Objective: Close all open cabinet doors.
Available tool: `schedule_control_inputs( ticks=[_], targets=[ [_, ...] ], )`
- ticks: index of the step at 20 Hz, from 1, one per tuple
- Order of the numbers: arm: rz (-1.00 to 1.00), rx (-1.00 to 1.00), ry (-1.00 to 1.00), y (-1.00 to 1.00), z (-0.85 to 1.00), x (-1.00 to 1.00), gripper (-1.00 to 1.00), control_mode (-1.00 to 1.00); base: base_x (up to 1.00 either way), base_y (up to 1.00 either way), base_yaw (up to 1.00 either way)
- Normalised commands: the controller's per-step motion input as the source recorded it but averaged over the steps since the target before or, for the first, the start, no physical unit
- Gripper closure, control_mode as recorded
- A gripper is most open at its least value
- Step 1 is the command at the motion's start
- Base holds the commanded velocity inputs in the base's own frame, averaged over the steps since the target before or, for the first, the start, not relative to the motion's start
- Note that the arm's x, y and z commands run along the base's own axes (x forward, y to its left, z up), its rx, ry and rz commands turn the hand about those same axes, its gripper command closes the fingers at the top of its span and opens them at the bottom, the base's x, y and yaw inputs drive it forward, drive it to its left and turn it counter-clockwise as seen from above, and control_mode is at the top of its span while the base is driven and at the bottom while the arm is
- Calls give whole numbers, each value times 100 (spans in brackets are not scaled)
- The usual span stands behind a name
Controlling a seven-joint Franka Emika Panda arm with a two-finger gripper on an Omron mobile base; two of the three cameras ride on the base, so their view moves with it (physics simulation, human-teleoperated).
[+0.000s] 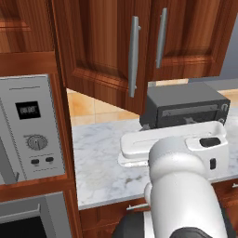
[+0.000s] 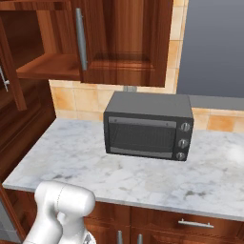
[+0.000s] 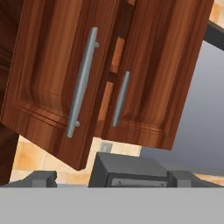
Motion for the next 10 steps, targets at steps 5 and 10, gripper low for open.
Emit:
schedule_control_inputs(
  ticks=[5,10],
  targets=[
    [0,5,-10,0,-16,84,-100,-100,0,0,0],
    [5,3,-10,0,-31,76,-100,-100,0,0,0]
  ],
)
